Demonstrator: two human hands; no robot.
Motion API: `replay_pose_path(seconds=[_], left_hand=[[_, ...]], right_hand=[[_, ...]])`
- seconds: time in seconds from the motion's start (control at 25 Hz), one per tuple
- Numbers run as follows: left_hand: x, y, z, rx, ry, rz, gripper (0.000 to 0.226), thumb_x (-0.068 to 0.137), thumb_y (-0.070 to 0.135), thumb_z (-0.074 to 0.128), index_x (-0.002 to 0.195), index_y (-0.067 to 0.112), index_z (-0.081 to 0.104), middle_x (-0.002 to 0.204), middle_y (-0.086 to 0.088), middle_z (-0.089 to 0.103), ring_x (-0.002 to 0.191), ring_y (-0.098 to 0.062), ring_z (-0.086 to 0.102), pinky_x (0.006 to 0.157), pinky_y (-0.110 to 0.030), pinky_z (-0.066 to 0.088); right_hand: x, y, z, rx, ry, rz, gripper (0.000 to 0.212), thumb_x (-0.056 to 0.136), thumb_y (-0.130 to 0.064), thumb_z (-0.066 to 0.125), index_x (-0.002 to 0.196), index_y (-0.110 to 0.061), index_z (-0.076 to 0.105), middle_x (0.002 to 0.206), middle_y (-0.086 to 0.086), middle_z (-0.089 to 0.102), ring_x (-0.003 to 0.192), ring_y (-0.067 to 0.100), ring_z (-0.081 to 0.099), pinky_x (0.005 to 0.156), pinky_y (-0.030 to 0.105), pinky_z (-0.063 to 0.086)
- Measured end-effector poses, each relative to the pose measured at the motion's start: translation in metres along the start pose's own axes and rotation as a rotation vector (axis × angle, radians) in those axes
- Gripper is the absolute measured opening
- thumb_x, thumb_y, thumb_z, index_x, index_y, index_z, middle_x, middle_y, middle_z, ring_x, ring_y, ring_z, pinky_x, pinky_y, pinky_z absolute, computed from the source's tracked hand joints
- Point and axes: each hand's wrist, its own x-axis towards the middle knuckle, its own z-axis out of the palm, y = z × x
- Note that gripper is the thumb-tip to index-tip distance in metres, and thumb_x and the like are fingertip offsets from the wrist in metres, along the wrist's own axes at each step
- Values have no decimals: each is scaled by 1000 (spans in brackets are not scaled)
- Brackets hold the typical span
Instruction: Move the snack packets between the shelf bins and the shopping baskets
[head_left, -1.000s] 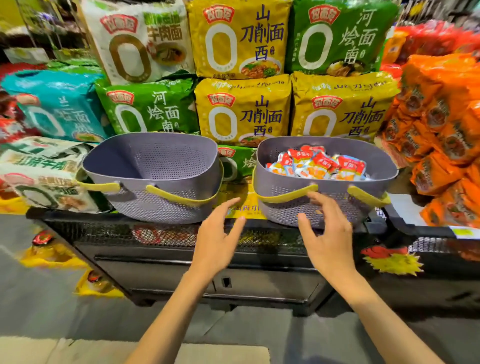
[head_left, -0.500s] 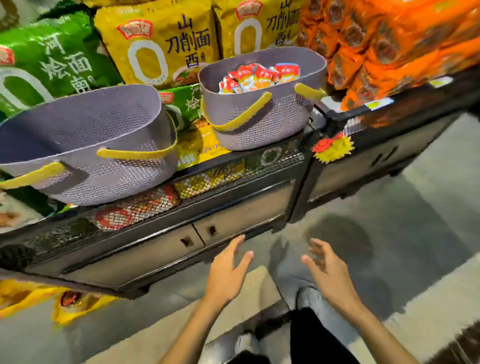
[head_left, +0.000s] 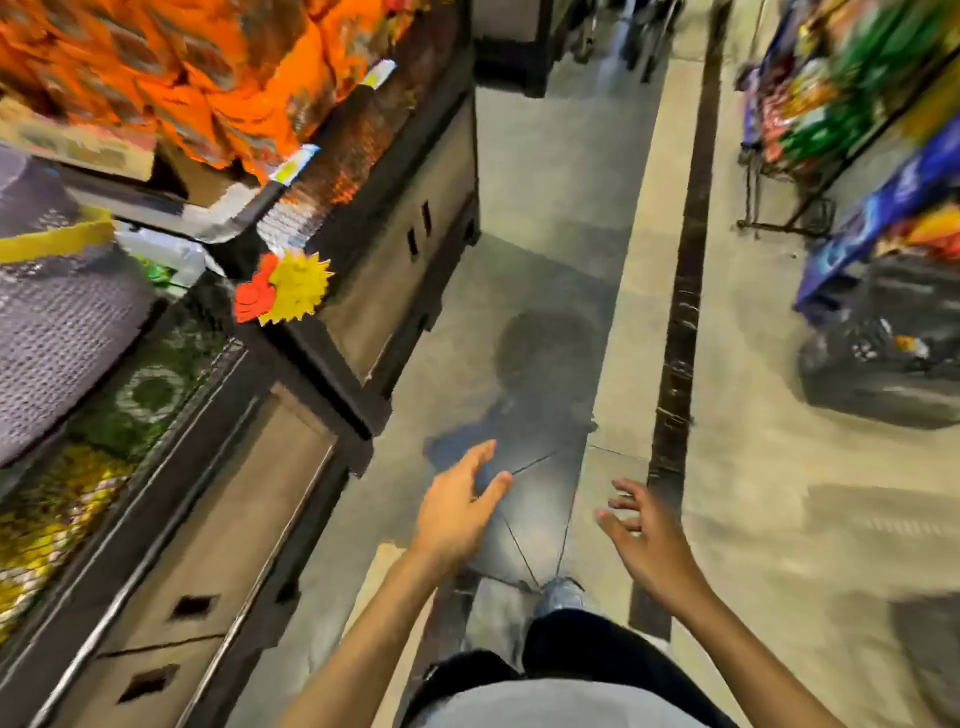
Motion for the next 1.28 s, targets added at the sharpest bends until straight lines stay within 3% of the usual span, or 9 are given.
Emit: replay_pose_path(seconds=[0.08, 0.24, 0.4, 0.64, 0.88, 1.04, 1.2, 1.28], left_hand=[[32, 29, 32, 41, -88, 41, 48, 95, 37, 51, 139, 18, 43, 139, 0, 51, 126, -21, 49, 104, -36, 39], [72, 74, 87, 18, -161, 66, 44, 94, 30, 55, 136, 15, 47, 135, 0, 54, 123, -19, 52, 100, -31, 41], [114, 102, 118, 60, -244, 49, 43, 95, 28, 52, 136, 18, 46, 136, 2, 52, 124, -16, 50, 102, -31, 40], [227, 155, 172, 123, -360, 60, 42, 96, 28, 51, 136, 17, 46, 136, 2, 52, 125, -18, 50, 99, -24, 37], [370, 269, 246, 196, -594, 187, 43, 97, 28, 50, 138, 16, 44, 138, -2, 51, 127, -21, 49, 100, -29, 39], [455, 363, 320, 295, -766, 353, 42, 96, 27, 52, 136, 15, 46, 131, -2, 56, 115, -16, 55, 100, -35, 44], [513, 425, 402, 336, -895, 392, 47, 93, 33, 55, 136, 15, 46, 131, -7, 57, 111, -19, 59, 98, -42, 47], [536, 451, 446, 368, -923, 400, 44, 96, 29, 52, 137, 15, 44, 134, -5, 54, 116, -21, 56, 100, -35, 44]], right_hand=[[13, 16, -36, 33, 42, 61, 40, 92, -18, 58, 130, -12, 46, 111, 5, 55, 83, 17, 55, 66, 14, 42], [43, 45, -102, 81, 156, 144, 39, 92, -23, 58, 129, -13, 48, 118, 8, 63, 90, 22, 62, 83, 32, 49], [80, 53, -160, 141, 262, 192, 41, 93, -22, 57, 131, -12, 46, 120, 8, 60, 91, 20, 59, 81, 26, 41], [182, 63, -239, 184, 369, 241, 44, 93, -25, 56, 134, -13, 44, 127, 10, 57, 89, 17, 54, 86, 28, 41], [262, 74, -321, 302, 479, 405, 42, 92, -27, 57, 131, -17, 45, 120, 6, 59, 86, 18, 59, 80, 27, 43], [298, 87, -381, 437, 602, 537, 39, 91, -25, 59, 128, -18, 48, 113, 2, 59, 82, 18, 60, 76, 25, 42], [336, 118, -434, 520, 702, 619, 42, 91, -26, 59, 129, -16, 47, 114, 5, 60, 80, 16, 57, 76, 26, 42], [364, 142, -473, 513, 726, 637, 42, 91, -25, 58, 130, -13, 47, 117, 9, 61, 81, 18, 56, 79, 28, 43]])
